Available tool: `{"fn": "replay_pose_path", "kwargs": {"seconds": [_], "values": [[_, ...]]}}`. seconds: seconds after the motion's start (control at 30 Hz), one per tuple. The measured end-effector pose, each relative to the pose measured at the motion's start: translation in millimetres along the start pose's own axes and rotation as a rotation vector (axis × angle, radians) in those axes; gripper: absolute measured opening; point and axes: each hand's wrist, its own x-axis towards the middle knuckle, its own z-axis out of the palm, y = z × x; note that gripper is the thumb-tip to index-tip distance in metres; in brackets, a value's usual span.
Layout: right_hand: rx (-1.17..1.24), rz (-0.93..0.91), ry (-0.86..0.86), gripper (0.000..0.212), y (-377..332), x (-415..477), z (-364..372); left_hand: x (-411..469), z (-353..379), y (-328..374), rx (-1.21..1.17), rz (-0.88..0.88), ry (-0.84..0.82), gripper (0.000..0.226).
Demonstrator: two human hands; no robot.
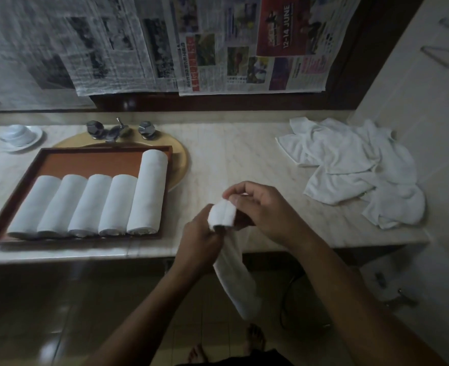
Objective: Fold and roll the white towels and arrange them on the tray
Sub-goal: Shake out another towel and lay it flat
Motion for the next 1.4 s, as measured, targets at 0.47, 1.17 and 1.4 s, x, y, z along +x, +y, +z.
{"fn": "replay_pose_path", "kwargs": {"seconds": [0.47,1.17,1.4], "values": [[-0.414,-0.005,-0.170,0.027,87.0,0.2,-16.3,15.6,-33.4,4.2,-0.147,0.135,-0.038,0.035],[-0.929,0.399,-0.576,0.023,162.8,-6.1,-104.2,-7.9,-39.9,-113.5,-0.173,-0.388,-0.013,0.018],[-0.873,0.343,-0.315,0.038,196.2,28.1,-171.4,22.7,-23.9,-129.2,0.023,-0.443,-0.028,0.023]]}}
